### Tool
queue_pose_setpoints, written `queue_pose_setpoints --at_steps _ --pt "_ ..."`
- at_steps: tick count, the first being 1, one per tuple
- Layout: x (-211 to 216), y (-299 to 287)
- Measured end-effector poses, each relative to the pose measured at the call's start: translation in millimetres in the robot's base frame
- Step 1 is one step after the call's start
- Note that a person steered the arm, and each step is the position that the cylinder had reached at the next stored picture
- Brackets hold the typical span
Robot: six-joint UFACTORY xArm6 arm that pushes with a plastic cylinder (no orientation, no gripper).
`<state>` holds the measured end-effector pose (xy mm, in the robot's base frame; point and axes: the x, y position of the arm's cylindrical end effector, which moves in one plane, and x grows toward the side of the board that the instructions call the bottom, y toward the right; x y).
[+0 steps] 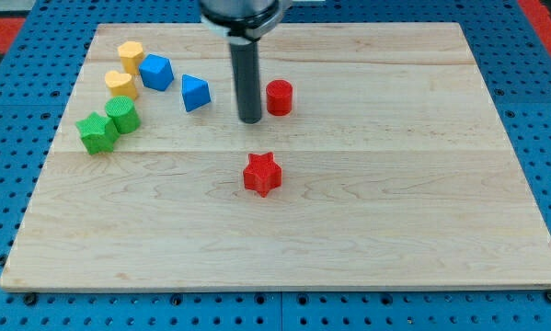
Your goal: Push the red circle up a bit
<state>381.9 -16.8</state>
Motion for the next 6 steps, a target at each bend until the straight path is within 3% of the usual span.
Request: queue_pose_setpoints --at_steps 1,2,3,4,6 --pt "-24 47" --pt "-29 -5" --pt "-12 61" --pt "-45 109" --pt "-67 46"
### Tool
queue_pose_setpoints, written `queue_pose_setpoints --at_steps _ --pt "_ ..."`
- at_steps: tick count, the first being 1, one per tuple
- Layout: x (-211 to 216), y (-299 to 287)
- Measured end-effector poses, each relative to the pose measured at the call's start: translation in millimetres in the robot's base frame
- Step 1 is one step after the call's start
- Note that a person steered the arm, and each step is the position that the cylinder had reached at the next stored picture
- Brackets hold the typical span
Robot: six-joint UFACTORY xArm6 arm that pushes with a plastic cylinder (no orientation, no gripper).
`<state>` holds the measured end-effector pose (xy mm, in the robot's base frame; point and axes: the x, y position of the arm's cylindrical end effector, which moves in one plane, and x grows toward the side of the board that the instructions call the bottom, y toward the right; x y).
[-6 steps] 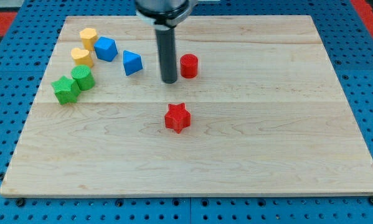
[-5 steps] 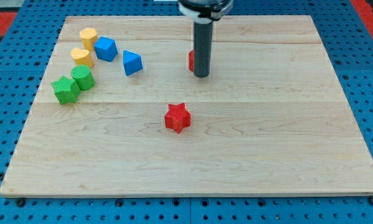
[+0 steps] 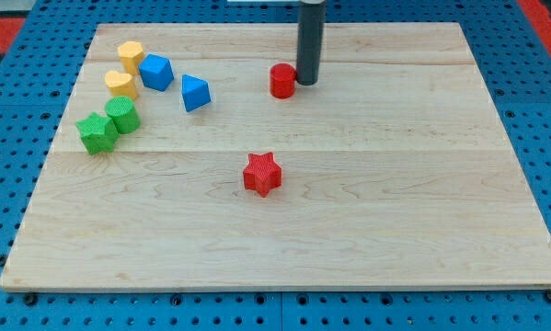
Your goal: Push the red circle up a bit
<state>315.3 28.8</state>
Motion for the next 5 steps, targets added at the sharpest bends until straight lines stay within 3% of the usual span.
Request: queue_pose_setpoints --at_steps 1,3,5 --pt "0 -33" --pt "38 -33" --pt "28 -61"
